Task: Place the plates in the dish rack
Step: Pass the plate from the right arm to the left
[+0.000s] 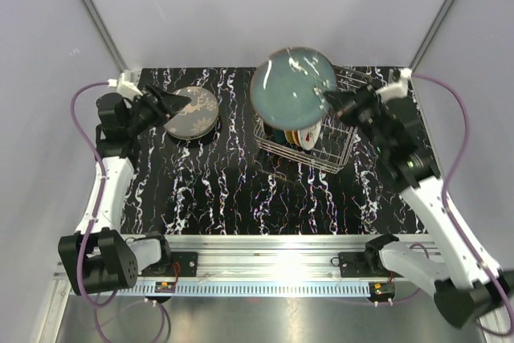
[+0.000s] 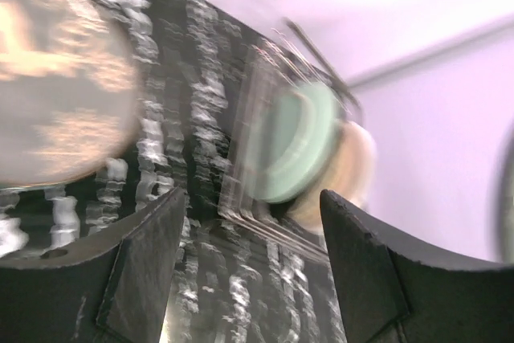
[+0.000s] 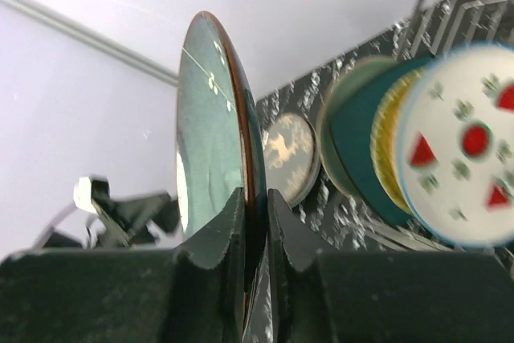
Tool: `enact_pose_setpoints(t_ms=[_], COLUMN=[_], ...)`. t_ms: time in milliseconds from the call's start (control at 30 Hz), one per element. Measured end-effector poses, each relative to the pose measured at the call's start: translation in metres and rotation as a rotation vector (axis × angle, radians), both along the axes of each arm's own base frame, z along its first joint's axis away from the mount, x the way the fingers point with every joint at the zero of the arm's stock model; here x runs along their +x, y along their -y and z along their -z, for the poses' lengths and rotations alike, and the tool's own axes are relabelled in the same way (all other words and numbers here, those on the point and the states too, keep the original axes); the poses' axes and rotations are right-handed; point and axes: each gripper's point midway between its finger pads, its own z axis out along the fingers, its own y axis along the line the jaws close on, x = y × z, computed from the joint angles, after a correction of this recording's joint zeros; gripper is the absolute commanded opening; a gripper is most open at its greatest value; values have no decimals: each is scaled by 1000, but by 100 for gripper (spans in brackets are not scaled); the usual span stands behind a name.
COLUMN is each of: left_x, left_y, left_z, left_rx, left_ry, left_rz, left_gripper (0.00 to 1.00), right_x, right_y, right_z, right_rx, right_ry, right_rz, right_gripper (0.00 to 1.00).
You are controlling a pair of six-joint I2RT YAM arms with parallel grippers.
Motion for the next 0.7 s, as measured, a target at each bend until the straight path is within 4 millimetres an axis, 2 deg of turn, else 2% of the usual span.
enact_pose_setpoints(t_ms=[100,133,233,300,367,467,700], left_x=[-12,-19,-51,-72,-86,-93,-113], left_y=[40,60,114,136,142,141,154], left_z=[-11,-13,-18,-23,-29,-33,10], left_rx=[-19,-5,45,70,84,89,90], left_ry=[46,59,92,117,145,167,52], left_rz=[158,222,408,491,526,534,606], left_gripper=[72,72,74,75,75,75,77], right_x=[-38,-50,-83,-101,-113,-126,-135], right_y=[17,19,19,17,14,6,-13], right_z=[20,30,61,77,86,97,119], right_rx=[-33,-42,-66,-82,-90,-82,-51], right_ry=[11,6,-15,-28,-23,-6,12], right_rz=[-15,-31,-104,-157,-203,-279,-411], right_gripper=[0,0,0,0,0,0,0])
